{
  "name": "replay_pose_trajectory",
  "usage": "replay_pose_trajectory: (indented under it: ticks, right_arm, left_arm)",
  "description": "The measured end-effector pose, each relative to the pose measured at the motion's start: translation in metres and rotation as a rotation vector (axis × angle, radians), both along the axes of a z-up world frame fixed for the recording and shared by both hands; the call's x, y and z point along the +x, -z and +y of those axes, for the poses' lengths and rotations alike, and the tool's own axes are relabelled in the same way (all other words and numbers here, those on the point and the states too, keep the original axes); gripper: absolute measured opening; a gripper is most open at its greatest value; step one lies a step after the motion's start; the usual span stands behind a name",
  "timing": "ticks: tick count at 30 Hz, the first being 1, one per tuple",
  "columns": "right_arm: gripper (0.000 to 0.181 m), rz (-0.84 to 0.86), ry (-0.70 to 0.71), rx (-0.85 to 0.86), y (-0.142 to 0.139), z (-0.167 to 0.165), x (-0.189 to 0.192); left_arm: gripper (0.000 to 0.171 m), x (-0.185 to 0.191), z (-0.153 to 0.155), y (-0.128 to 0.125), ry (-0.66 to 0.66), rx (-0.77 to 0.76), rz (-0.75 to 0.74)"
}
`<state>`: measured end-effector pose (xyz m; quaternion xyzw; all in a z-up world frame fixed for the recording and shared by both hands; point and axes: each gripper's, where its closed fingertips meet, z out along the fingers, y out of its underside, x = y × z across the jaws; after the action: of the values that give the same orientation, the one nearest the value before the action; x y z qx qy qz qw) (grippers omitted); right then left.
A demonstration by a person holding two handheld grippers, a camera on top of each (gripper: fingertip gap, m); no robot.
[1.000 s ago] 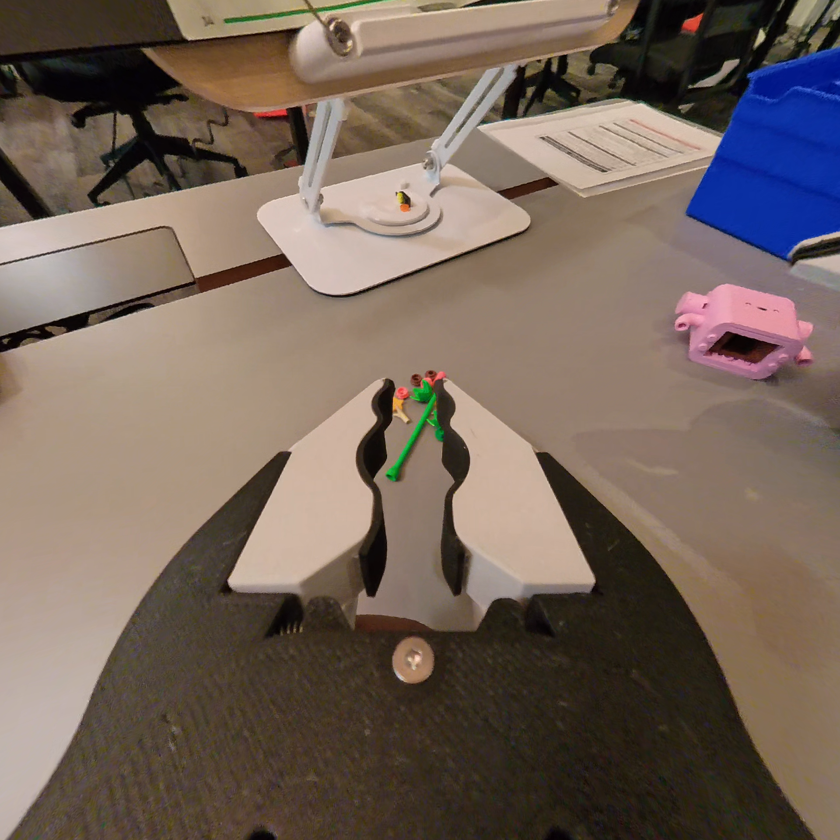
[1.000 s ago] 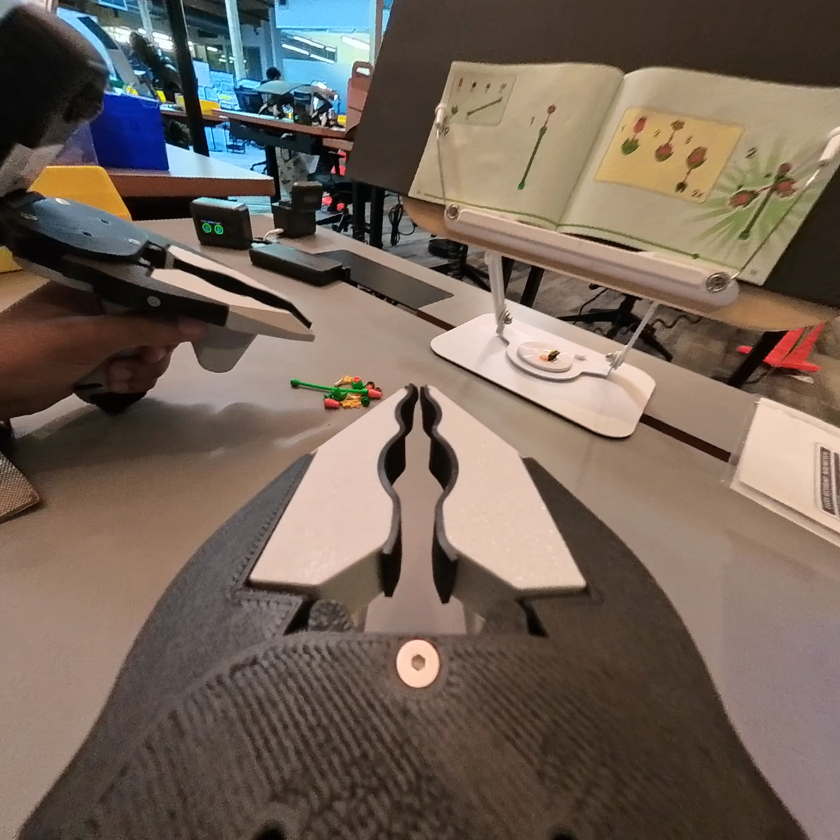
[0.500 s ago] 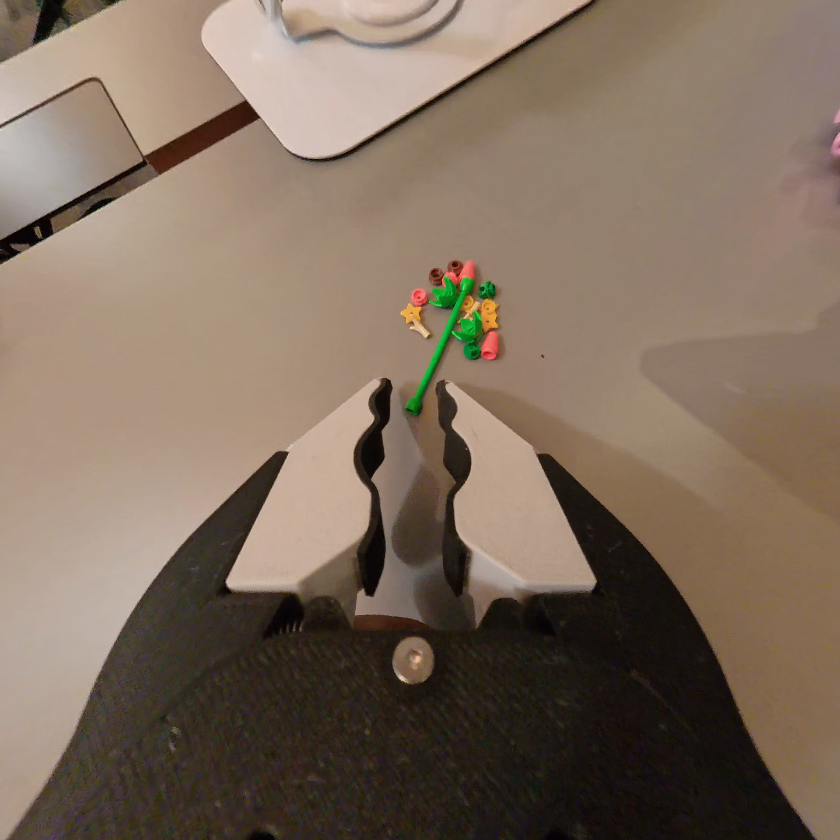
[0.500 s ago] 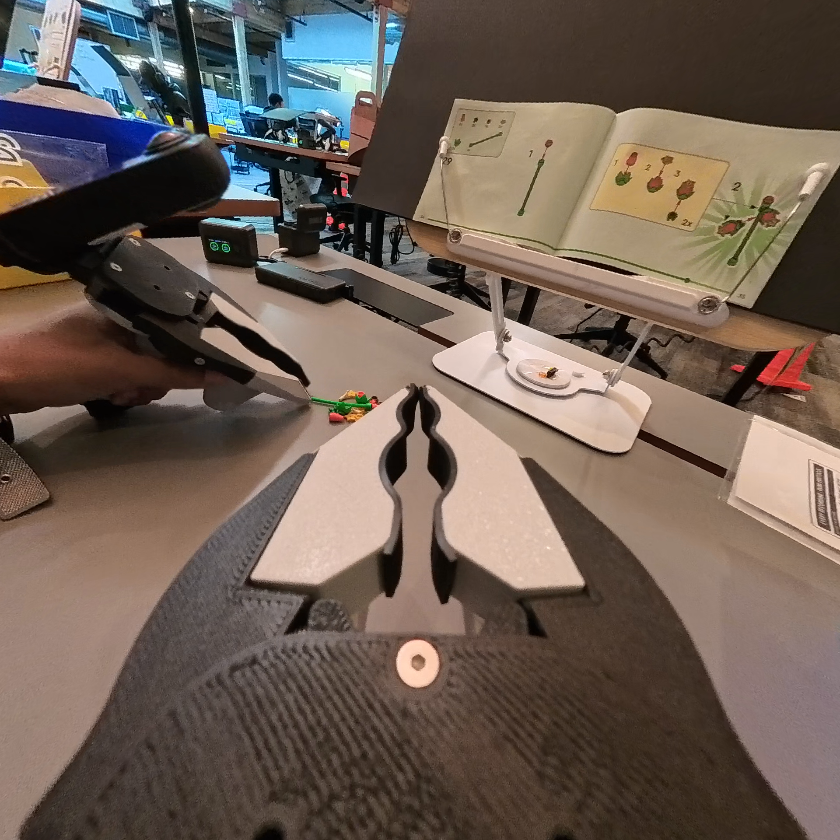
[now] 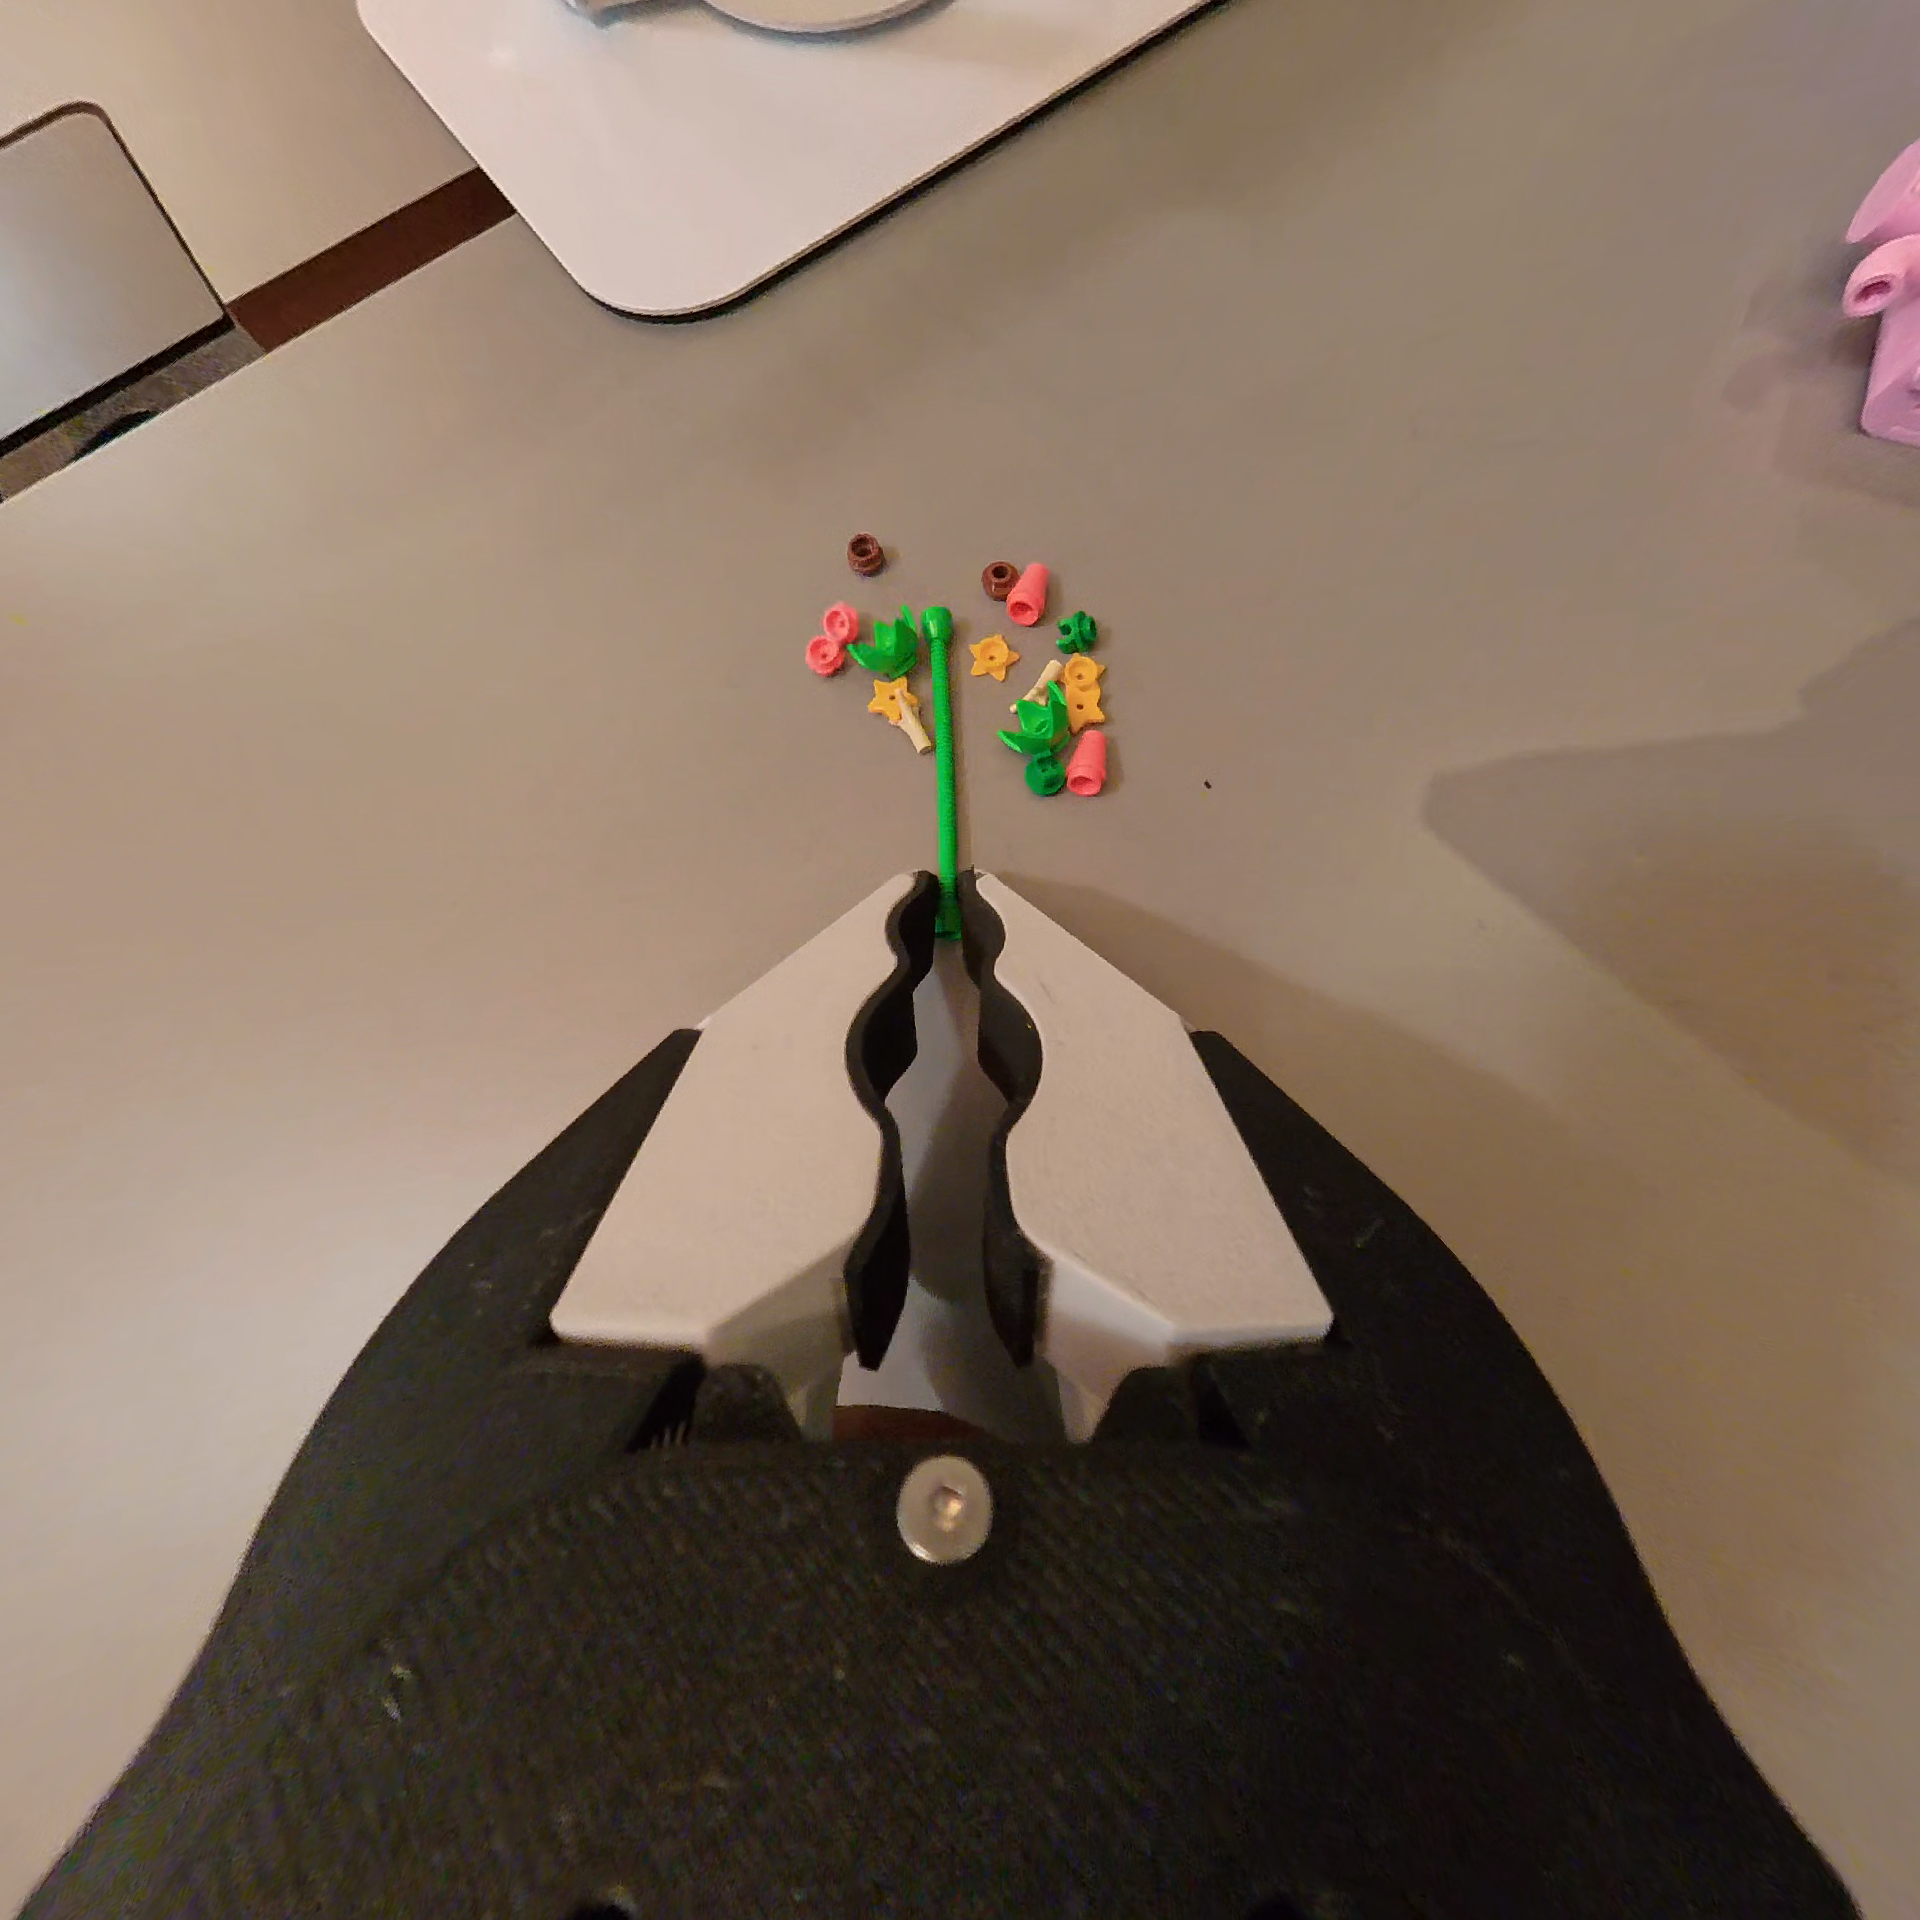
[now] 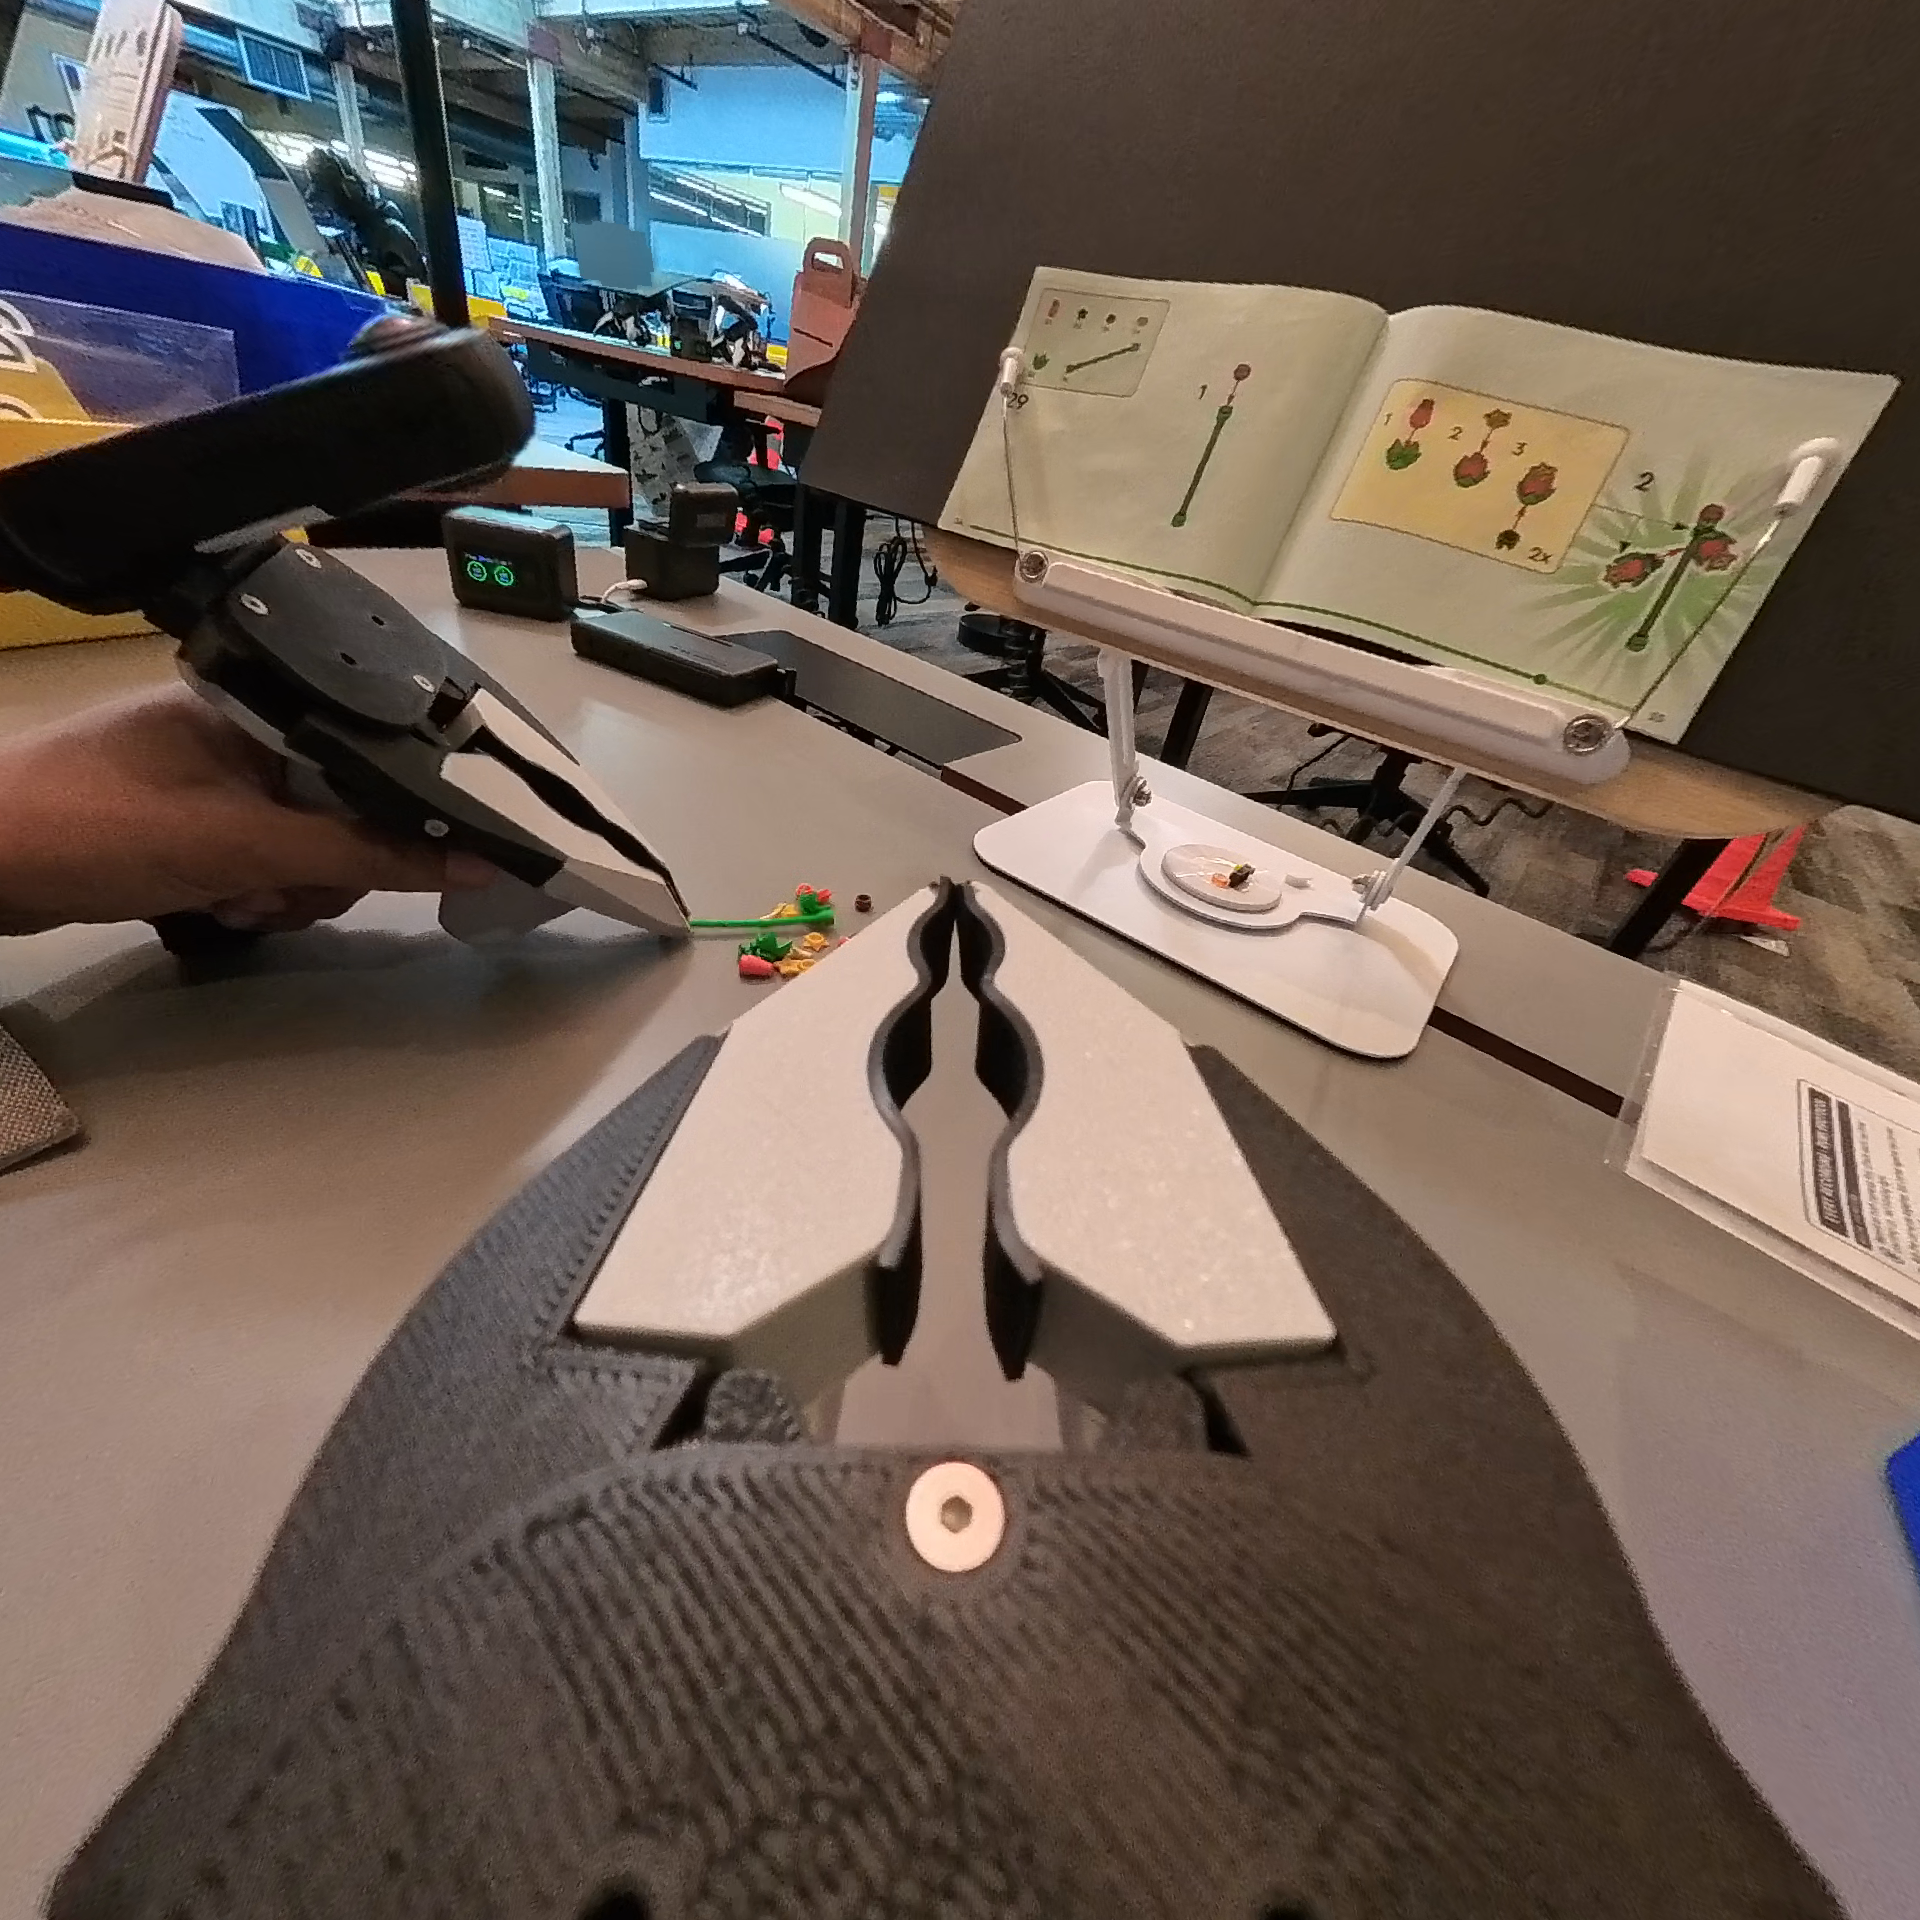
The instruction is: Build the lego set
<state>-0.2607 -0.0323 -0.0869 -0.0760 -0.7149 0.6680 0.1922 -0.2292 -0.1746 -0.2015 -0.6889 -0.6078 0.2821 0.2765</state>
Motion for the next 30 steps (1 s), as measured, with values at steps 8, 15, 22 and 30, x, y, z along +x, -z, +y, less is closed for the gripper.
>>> replay_pose_trajectory:
  ticks: [8, 15, 22, 30]
  right_arm:
    - [0.0, 0.022, -0.005, 0.0, -0.002, -0.001, 0.002]
    - [0.02, -0.267, -0.24, -0.213, -0.022, -0.007, 0.029]
    - [0.0, -0.407, -0.363, -0.394, -0.049, 0.009, 0.031]
    - [0.0, 0.086, -0.228, -0.192, -0.048, 0.004, 0.048]
  left_arm:
    - [0.002, -0.007, 0.016, -0.037, 0.074, 0.109, 0.22]
    - [0.002, 0.007, 0.103, -0.127, 0.393, 0.319, 0.652]
    - [0.001, 0.012, 0.155, -0.122, 0.532, 0.309, 0.637]
    - [0.026, 0.007, 0.143, -0.122, 0.466, 0.329, 0.65]
